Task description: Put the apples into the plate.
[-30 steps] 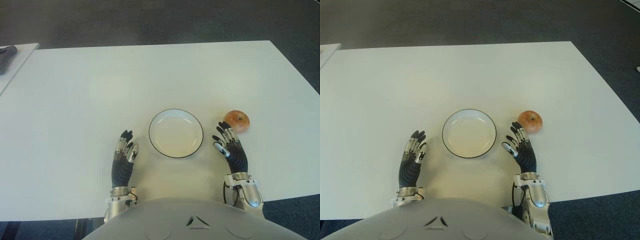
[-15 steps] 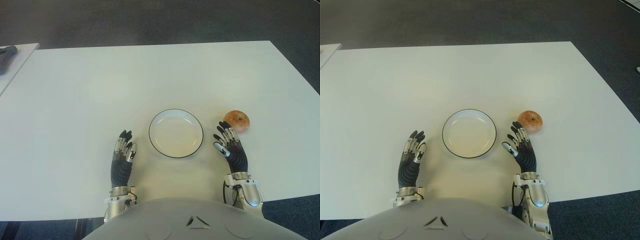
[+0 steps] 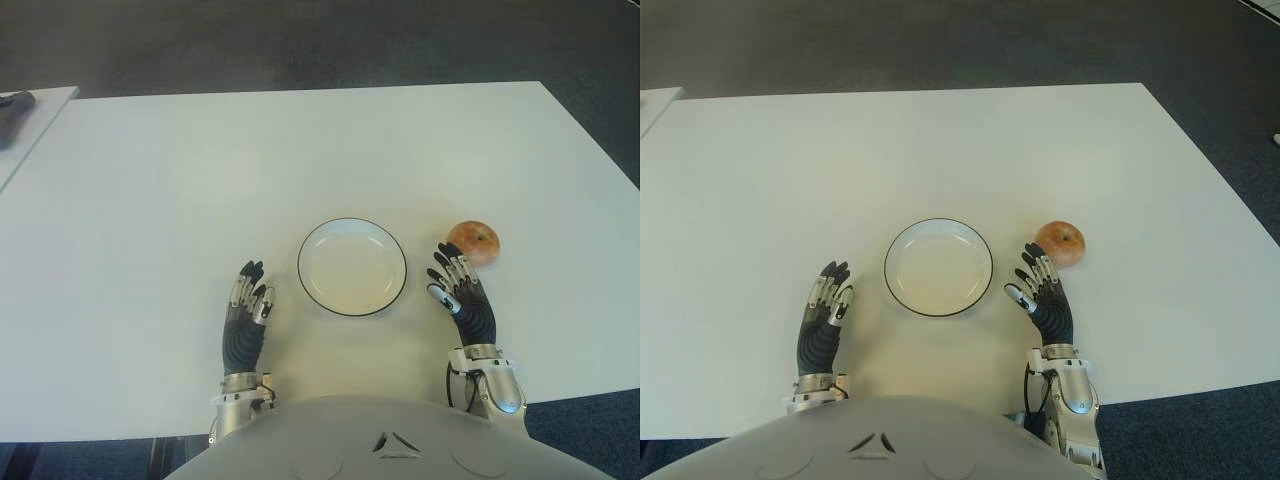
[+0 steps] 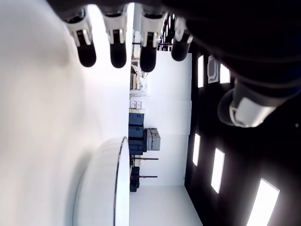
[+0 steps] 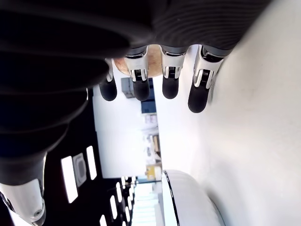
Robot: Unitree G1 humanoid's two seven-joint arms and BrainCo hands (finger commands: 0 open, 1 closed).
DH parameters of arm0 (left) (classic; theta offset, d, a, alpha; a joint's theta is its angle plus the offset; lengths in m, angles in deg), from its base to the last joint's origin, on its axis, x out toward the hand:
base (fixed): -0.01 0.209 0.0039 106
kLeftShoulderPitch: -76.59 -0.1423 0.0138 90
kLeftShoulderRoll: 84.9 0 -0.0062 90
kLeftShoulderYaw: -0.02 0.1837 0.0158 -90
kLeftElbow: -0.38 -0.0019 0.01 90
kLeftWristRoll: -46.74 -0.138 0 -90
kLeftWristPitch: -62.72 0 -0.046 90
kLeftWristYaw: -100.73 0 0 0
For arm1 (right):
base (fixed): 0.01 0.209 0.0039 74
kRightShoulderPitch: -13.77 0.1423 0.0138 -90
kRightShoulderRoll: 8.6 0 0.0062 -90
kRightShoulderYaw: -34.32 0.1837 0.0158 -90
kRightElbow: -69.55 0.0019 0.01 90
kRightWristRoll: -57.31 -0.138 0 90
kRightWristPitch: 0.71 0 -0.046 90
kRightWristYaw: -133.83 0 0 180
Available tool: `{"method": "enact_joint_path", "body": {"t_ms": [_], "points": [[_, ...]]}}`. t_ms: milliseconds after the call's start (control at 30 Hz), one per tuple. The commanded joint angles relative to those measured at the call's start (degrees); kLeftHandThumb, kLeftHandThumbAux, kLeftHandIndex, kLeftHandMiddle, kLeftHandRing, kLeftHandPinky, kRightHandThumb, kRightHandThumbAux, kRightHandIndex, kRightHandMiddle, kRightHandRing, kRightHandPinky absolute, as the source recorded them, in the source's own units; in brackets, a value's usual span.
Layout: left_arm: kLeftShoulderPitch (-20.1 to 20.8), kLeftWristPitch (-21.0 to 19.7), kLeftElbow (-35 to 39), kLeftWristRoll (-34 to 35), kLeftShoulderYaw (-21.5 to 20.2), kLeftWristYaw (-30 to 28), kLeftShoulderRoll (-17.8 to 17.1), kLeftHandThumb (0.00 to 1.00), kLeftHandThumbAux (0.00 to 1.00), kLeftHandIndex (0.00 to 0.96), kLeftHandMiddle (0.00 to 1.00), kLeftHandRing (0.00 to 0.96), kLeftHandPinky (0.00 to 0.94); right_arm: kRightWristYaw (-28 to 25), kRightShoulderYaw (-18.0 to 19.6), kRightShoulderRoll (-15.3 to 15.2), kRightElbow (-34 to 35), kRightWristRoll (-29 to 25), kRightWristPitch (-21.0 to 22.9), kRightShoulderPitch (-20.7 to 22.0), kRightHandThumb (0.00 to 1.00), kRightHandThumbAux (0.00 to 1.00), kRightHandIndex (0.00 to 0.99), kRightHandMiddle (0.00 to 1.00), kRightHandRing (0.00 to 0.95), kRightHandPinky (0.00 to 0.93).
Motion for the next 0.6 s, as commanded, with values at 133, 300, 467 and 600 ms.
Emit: {"method": "enact_joint_path", "body": {"t_ms": [133, 300, 467, 600], "points": [[0.09, -1.72, 0.01, -0.99, -0.31, 0.63, 0.69, 0.118, 0.45, 0.102, 0.133, 0.119, 0.141, 0.03, -2.18, -0.64, 13.92, -0.95, 5.71, -5.59, 0.252, 0.65, 0.015, 0.052, 0.036, 0.04], [0.15, -2.49, 0.28, -1.74, -0.15, 1.03, 0.92, 0.117, 0.46, 0.103, 0.134, 0.12, 0.139, -0.7, -0.85, -1.26, 16.09, -2.05, 5.01, -4.96, 0.271, 0.645, 0.026, 0.05, 0.036, 0.059], [0.42, -2.79, 0.3, -2.25, 0.02, 1.49, 1.24, 0.119, 0.466, 0.114, 0.138, 0.126, 0.15, -1.6, 2.88, -3.59, 20.06, -2.16, 3.67, -3.79, 0.323, 0.62, 0.043, 0.053, 0.042, 0.086], [0.8, -3.08, 0.25, -2.8, 0.28, 1.82, 1.26, 0.115, 0.468, 0.111, 0.132, 0.122, 0.145, -2.68, 6.15, -6.91, 25.87, 0.54, 2.96, -1.42, 0.37, 0.576, 0.065, 0.063, 0.055, 0.098]]}}
